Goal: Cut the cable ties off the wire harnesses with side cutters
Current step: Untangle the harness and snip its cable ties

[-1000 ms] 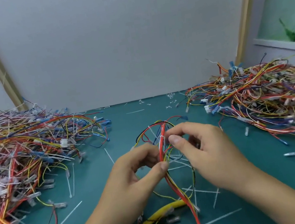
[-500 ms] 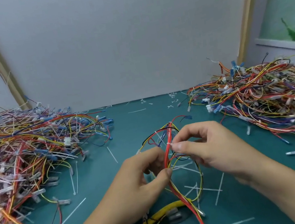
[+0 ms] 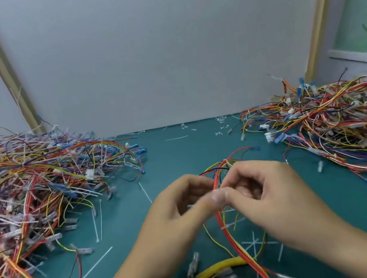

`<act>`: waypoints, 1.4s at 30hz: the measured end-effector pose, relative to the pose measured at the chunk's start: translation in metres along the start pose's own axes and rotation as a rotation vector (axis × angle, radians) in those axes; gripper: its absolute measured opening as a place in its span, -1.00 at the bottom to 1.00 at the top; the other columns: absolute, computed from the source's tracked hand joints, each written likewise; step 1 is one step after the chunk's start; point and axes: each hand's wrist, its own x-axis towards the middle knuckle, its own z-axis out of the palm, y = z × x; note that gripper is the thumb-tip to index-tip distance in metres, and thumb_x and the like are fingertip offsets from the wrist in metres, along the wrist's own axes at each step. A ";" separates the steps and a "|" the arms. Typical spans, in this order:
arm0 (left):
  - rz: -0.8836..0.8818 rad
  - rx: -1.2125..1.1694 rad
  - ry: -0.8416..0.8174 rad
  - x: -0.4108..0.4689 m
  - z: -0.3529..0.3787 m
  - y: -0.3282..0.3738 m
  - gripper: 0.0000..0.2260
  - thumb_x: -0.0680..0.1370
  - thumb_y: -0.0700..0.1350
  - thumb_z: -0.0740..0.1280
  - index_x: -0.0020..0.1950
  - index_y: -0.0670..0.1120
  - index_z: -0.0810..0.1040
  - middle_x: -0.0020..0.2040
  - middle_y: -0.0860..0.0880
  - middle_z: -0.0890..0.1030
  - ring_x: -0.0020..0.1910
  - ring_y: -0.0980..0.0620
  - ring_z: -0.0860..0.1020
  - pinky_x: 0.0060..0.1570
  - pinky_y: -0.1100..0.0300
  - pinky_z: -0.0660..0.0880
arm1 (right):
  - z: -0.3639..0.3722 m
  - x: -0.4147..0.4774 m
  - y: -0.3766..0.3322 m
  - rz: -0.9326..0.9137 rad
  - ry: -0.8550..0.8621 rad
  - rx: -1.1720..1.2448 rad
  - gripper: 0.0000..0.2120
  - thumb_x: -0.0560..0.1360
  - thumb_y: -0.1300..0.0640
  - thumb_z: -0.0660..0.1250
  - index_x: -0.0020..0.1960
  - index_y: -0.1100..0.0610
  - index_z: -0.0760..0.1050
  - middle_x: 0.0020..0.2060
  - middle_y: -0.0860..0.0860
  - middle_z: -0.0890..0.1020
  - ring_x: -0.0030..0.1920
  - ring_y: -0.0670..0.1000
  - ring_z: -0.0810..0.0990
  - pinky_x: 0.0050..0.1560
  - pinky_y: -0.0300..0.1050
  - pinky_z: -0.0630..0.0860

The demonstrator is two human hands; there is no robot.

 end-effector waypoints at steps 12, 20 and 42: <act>-0.205 -0.148 0.049 0.006 -0.010 0.001 -0.81 0.35 -0.14 0.55 -0.28 -0.25 0.63 -0.41 -0.10 0.57 -0.42 0.08 0.51 -0.34 0.32 0.49 | 0.002 -0.004 -0.002 0.028 -0.115 0.027 -0.83 0.52 0.08 0.40 -0.24 0.05 0.52 -0.50 -0.11 0.41 -0.47 -0.16 0.32 -0.42 -0.29 0.27; -0.218 -0.125 0.111 0.007 -0.006 0.000 -0.86 0.38 -0.17 0.43 -0.31 -0.25 0.59 -0.41 -0.08 0.49 -0.43 0.08 0.45 -0.35 0.31 0.46 | 0.004 -0.006 -0.007 0.012 -0.153 0.008 -0.79 0.56 0.13 0.34 -0.24 0.07 0.46 -0.50 -0.13 0.36 -0.46 -0.10 0.25 -0.42 -0.27 0.23; -0.007 0.164 0.189 0.008 -0.023 -0.004 -0.82 0.42 0.05 0.45 -0.07 -0.01 0.71 -0.23 -0.17 0.66 -0.25 -0.13 0.57 -0.07 -0.16 0.53 | -0.002 0.001 0.010 0.029 -0.024 0.137 -0.84 0.54 0.12 0.36 -0.23 0.06 0.51 -0.52 -0.11 0.31 -0.46 -0.13 0.25 -0.40 -0.30 0.22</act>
